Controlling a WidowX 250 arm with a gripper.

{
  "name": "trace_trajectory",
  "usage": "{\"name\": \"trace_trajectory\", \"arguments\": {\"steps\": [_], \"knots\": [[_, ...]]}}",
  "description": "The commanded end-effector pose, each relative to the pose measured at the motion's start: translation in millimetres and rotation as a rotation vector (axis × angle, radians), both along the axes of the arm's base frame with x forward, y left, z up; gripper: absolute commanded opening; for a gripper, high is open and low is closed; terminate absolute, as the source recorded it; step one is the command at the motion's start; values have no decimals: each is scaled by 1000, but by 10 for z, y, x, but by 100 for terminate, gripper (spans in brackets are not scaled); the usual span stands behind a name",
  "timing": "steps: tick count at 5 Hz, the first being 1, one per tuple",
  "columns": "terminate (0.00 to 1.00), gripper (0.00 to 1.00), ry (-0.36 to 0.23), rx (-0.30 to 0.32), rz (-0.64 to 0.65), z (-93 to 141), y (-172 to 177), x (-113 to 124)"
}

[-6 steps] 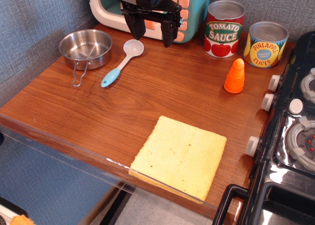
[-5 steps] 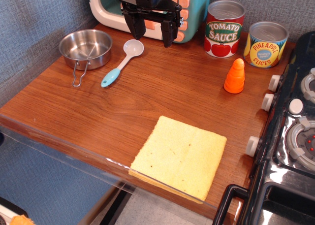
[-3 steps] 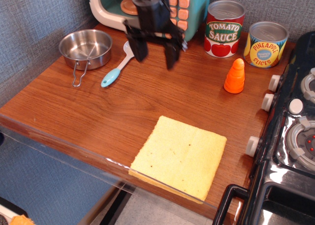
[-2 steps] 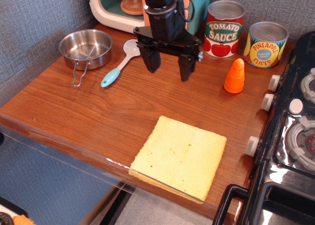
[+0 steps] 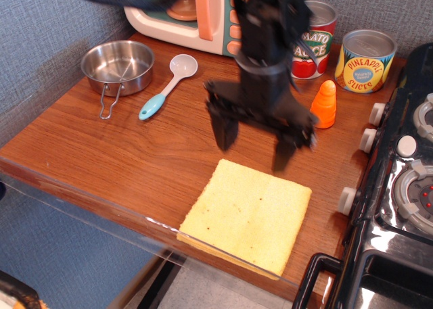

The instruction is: Move the yellow towel to the front left corner of table

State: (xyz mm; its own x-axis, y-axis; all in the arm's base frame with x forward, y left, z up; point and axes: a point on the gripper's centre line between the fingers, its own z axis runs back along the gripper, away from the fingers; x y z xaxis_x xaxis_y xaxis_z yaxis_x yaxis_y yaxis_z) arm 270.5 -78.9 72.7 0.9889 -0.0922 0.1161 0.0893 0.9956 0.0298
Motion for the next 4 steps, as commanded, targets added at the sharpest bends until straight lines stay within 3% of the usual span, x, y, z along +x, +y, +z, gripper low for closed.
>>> {"name": "trace_trajectory", "arguments": {"steps": [1, 2, 3, 4], "knots": [[0, 100, -34, 77, 69, -178, -23, -220], [0, 100, -30, 66, 143, -322, 117, -225], [0, 100, -53, 15, 173, -445, 147, -159], [0, 100, -40, -23, 173, -505, 141, -57]]}}
